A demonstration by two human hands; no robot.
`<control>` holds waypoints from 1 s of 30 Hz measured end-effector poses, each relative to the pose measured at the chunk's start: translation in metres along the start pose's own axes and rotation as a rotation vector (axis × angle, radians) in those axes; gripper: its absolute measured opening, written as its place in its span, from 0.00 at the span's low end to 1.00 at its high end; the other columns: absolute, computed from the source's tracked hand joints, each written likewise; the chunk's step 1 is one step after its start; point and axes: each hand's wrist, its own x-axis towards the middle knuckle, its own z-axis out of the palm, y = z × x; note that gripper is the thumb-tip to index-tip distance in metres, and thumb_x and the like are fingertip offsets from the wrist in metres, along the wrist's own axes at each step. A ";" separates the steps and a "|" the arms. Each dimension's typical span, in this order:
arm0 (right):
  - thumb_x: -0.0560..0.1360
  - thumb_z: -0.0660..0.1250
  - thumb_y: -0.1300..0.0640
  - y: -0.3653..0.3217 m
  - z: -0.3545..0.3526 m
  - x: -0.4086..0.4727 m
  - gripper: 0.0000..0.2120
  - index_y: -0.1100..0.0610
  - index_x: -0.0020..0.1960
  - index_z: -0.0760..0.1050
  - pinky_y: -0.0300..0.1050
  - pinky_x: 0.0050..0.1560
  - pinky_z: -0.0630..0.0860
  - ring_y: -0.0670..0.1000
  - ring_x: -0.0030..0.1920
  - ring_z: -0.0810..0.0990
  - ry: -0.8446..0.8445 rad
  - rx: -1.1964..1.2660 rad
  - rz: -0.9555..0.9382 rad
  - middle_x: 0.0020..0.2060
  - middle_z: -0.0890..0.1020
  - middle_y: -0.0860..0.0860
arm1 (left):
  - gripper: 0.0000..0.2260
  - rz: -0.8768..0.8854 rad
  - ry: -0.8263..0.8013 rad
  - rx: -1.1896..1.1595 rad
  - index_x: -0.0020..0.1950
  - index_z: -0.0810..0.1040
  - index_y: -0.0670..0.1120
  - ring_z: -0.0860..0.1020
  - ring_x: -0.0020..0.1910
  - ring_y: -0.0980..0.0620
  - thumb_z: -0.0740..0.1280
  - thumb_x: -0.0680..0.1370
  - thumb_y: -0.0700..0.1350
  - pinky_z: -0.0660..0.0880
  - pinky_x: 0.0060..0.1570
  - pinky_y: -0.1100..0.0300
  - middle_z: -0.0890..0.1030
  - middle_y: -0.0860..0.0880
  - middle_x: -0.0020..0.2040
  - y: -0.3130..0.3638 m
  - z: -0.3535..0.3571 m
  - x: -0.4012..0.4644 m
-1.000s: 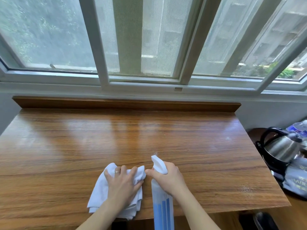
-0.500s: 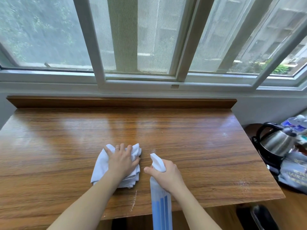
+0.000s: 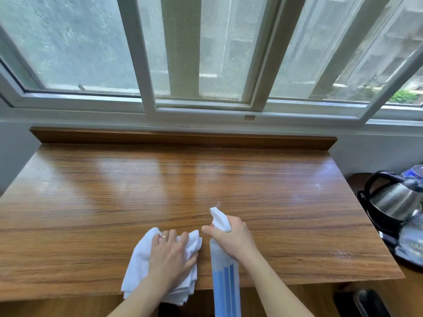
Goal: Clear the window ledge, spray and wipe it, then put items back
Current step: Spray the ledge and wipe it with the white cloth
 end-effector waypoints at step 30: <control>0.72 0.71 0.43 0.007 -0.002 -0.013 0.18 0.59 0.45 0.79 0.41 0.35 0.67 0.44 0.33 0.72 -0.013 -0.006 -0.022 0.33 0.76 0.46 | 0.17 -0.034 -0.052 -0.042 0.46 0.78 0.50 0.76 0.40 0.43 0.64 0.70 0.63 0.69 0.45 0.47 0.76 0.47 0.39 0.019 -0.004 0.005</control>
